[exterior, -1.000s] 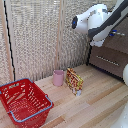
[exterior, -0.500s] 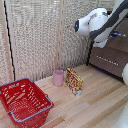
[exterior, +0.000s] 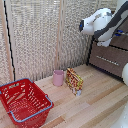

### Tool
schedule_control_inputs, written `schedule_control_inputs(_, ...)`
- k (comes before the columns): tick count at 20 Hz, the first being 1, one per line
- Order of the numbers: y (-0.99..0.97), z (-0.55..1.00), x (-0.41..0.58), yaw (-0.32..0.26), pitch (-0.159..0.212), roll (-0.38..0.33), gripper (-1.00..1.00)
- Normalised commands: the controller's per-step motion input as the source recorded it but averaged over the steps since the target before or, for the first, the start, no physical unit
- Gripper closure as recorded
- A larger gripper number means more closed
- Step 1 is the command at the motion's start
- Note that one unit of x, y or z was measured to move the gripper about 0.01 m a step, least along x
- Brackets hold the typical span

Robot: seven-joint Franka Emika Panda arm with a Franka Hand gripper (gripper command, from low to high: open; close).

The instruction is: Transport the gripper mindfully toward the orange-red bowl and clasp it to elevate with ease. Ensure your robot's arm aligns efficiently with the top drawer's opening. Carefully slide the orange-red bowl into the designated spot with precision. After confirmation, withdraw the gripper gently. Close the drawer smoothly by transitioning the gripper to its handle.

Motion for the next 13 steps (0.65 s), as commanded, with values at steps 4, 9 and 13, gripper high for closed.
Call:
schedule_control_inputs(4, 0.03, 0.15, 0.002, 0.0, 0.0, -0.027, -1.0)
schedule_control_inputs(9, 0.08, 0.13, 0.154, -0.023, 0.024, -0.01, -1.0)
schedule_control_inputs(13, 0.44, 0.07, 0.168, -0.115, -0.008, -0.067, -1.0)
